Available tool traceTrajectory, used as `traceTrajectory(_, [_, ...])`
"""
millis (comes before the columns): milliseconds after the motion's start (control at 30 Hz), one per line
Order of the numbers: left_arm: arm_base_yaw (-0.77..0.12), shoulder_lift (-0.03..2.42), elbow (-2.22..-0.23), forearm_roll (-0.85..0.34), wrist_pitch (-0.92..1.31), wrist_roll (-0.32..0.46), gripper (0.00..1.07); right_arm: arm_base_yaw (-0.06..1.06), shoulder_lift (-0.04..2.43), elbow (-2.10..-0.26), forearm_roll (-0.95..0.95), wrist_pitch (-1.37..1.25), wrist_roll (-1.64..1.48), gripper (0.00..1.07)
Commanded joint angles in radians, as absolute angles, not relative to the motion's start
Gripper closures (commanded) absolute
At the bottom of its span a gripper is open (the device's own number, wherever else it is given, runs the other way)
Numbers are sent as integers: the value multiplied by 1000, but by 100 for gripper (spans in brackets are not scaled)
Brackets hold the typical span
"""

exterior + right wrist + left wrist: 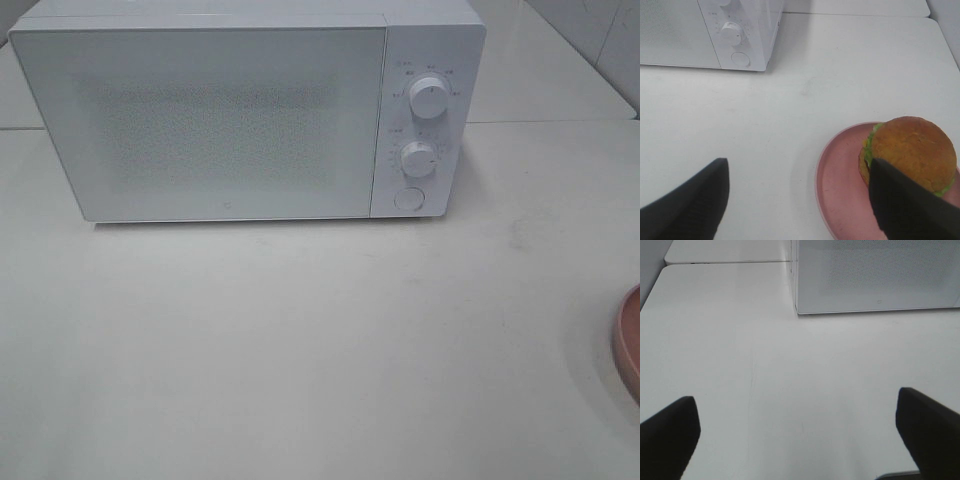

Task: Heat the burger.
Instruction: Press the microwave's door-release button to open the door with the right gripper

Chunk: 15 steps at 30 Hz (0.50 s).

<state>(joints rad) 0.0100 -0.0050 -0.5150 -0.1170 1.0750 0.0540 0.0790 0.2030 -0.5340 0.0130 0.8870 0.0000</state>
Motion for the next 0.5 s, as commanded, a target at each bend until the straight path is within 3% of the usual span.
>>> traceTrajectory(33, [5,-29,-516,-127,1066,53,7,73,267,-539,16,814,0,32])
traceTrajectory(500, [5,-29,-516,-127,1066,53,7,73,448,-539,16,622,0,32])
